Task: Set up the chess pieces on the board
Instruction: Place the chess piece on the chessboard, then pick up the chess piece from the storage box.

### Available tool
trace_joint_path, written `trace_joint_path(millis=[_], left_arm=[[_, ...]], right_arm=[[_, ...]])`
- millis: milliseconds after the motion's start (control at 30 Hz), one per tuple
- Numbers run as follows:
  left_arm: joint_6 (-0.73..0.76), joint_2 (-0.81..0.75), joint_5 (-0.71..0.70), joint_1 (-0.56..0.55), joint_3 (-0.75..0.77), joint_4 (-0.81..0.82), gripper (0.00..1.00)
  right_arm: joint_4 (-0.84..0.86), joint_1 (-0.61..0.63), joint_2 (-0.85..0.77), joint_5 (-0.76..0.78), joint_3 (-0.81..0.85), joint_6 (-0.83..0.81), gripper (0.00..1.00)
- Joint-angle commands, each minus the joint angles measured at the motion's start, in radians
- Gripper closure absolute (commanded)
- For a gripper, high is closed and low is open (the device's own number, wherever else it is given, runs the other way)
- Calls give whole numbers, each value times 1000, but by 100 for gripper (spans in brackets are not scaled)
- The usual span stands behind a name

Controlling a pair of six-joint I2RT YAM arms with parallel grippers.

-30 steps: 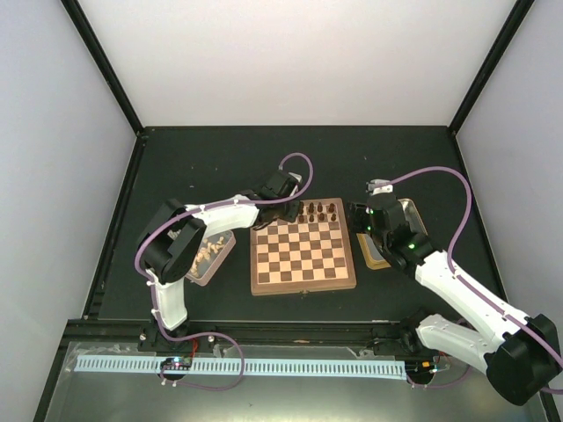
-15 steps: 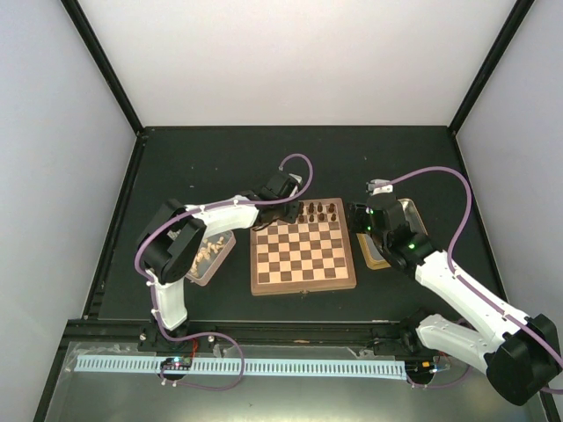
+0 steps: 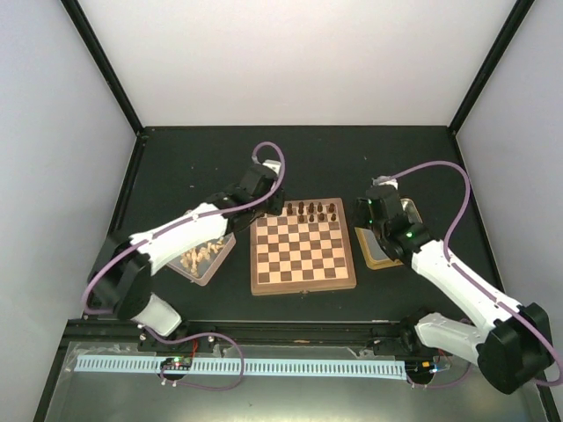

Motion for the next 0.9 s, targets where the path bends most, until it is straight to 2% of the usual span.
trace_joint_path(millis=[0, 200, 400, 533, 867], left_arm=[[-61, -159, -87, 6, -43, -101, 58], [-63, -380, -85, 7, -114, -149, 49], [-38, -538, -22, 9, -187, -79, 42], [-32, -570, 28, 11, -205, -32, 40], [-49, -519, 125, 15, -206, 5, 39]], right_arm=[[-44, -109, 50, -32, 28, 16, 47], [-19, -281, 144, -237, 18, -30, 46], [-38, -339, 321, -342, 92, -108, 49], [-24, -350, 430, -379, 128, -101, 58], [-12, -350, 579, -329, 183, -116, 64]])
